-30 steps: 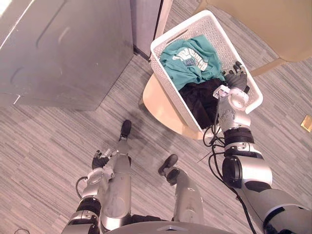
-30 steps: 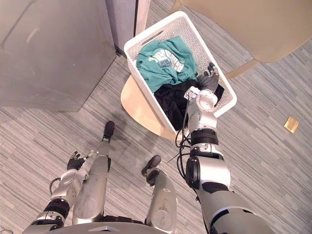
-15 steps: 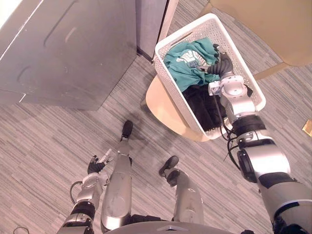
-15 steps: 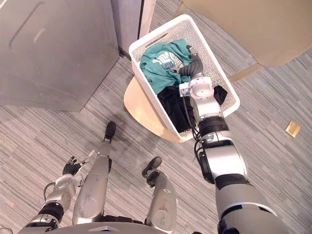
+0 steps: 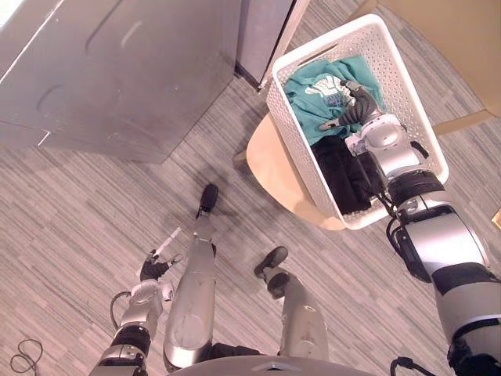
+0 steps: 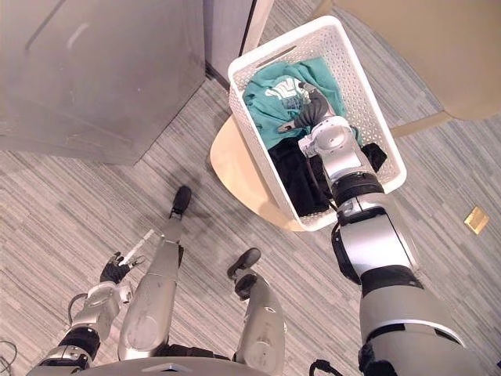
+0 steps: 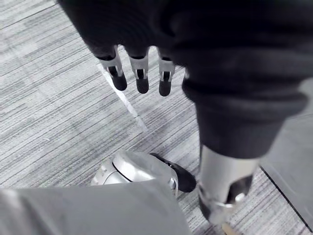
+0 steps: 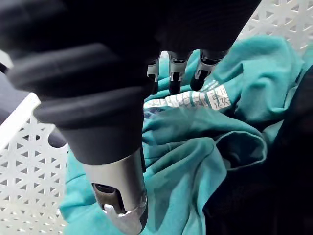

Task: Pick up the laundry basket with both hands and put the clothes into the washing machine.

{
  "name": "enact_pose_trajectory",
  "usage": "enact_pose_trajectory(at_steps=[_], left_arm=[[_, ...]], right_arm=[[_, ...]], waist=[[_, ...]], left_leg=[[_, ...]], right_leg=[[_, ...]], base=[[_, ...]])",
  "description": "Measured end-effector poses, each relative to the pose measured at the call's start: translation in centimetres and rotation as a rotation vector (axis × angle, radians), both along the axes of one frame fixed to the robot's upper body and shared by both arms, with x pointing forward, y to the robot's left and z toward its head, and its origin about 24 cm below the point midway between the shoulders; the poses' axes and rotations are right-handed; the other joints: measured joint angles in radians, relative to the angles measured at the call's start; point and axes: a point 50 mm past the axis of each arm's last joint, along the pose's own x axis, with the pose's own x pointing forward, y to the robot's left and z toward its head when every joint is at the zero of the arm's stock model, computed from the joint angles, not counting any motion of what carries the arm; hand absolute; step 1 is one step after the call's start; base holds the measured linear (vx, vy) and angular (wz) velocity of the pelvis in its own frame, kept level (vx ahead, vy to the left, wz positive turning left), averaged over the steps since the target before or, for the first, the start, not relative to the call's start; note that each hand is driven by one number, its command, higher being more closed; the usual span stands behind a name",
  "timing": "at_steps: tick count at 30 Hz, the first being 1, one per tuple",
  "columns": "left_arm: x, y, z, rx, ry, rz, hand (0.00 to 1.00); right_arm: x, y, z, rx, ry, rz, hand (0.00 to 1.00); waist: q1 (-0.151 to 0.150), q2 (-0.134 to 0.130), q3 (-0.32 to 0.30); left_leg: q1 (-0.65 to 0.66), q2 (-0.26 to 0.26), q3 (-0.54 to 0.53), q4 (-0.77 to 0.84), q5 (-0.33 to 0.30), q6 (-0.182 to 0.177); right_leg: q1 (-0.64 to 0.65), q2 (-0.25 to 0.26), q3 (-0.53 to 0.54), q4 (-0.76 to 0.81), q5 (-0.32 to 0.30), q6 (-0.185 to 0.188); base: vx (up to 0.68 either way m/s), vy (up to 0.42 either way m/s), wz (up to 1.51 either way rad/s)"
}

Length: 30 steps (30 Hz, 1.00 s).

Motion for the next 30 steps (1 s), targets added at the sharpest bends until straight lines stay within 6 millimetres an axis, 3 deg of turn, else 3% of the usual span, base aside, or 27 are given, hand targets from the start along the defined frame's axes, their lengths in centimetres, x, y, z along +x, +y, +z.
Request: enact_pose_trajectory(at_steps=[9, 19, 20, 30], left_arm=[[1.2, -1.2, 1.2, -0.036, -0.085, 0.019, 0.00], [1.9, -1.8, 2.3, -0.082, -0.153, 0.076, 0.00], [2.0, -1.8, 2.4, -0.084, -0.160, 0.075, 0.00], [2.0, -1.5, 2.4, -0.090, -0.163, 0.102, 0.00]], right_arm=[[0.2, 0.6, 1.7, -0.049, -0.041, 0.000, 0.00], [0.5, 2.0, 3.0, -0.098, -0.095, 0.006, 0.00], [0.5, 2.3, 2.9, -0.107, -0.094, 0.010, 1.00], [0.5, 3.3, 3.5, -0.153, -0.135, 0.030, 1.00]], waist=[[0.030, 0.010, 0.005], [0.032, 0.018, 0.011], [0.031, 0.018, 0.011], [0.023, 0.017, 0.011]], left_leg=[[-0.093, 0.004, -0.018, 0.074, -0.034, -0.002], [-0.194, 0.008, -0.035, 0.177, -0.085, -0.004], [-0.198, 0.008, -0.035, 0.187, -0.090, -0.004], [-0.241, 0.016, -0.018, 0.261, -0.135, 0.003]], right_leg=[[-0.043, 0.016, -0.014, -0.005, 0.008, -0.002], [-0.083, 0.030, -0.031, -0.001, 0.008, -0.003], [-0.083, 0.031, -0.032, 0.000, 0.008, -0.004], [-0.083, 0.033, -0.047, 0.006, 0.006, -0.006]], base=[[0.02, -0.028, -0.01], [0.02, -0.004, -0.02], [0.04, -0.006, -0.03], [0.01, 0.005, 0.00]])
